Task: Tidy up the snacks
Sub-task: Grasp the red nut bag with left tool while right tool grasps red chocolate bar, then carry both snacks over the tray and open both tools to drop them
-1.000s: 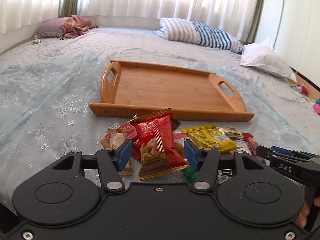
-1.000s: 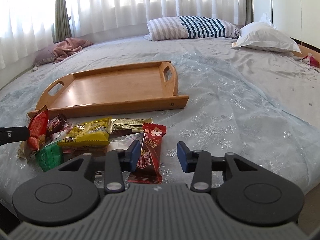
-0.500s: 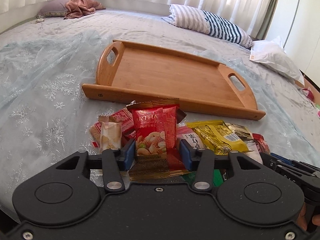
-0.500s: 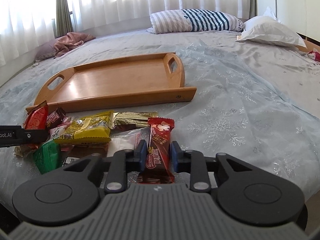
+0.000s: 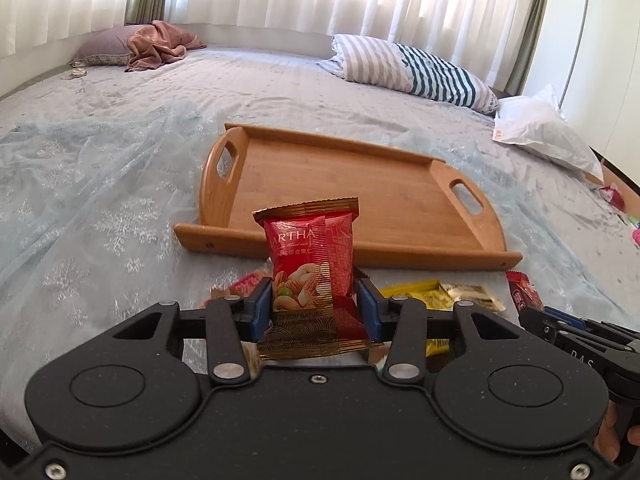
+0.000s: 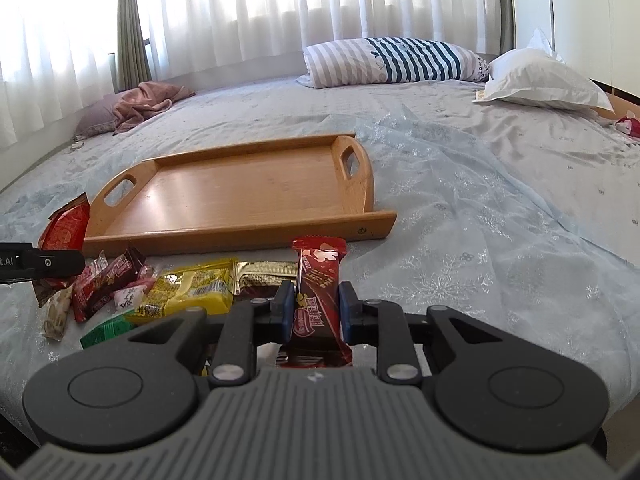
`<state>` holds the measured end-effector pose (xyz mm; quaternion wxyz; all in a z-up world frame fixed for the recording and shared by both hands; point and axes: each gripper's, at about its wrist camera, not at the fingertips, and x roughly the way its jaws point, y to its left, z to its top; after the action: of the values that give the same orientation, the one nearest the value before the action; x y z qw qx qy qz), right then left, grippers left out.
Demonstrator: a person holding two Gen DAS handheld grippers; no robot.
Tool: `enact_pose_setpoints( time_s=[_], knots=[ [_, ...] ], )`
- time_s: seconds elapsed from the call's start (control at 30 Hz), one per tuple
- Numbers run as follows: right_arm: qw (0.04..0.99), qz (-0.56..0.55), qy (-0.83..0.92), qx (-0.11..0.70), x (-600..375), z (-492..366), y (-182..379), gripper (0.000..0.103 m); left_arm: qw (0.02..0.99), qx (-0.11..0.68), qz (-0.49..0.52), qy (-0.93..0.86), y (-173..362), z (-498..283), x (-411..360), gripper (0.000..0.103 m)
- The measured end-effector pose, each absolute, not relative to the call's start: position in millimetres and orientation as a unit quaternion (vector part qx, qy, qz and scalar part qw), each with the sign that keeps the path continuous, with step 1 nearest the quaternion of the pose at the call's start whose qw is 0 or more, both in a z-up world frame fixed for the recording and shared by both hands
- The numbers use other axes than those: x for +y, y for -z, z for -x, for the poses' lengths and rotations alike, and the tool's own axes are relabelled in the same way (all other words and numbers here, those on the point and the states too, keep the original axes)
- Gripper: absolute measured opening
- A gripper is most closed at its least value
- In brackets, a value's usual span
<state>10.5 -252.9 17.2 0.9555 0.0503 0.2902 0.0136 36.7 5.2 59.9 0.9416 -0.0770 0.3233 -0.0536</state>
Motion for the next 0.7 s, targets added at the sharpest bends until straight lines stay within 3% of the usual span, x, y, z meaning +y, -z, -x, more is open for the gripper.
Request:
enact_pose_setpoints(
  time_s=[0.7],
  knots=[
    [0.950, -0.088, -0.082, 0.289, -254, -130, -63, 0.027, 0.922, 0.356, 0.095, 0.119, -92, -163, -8, 0.042]
  ],
)
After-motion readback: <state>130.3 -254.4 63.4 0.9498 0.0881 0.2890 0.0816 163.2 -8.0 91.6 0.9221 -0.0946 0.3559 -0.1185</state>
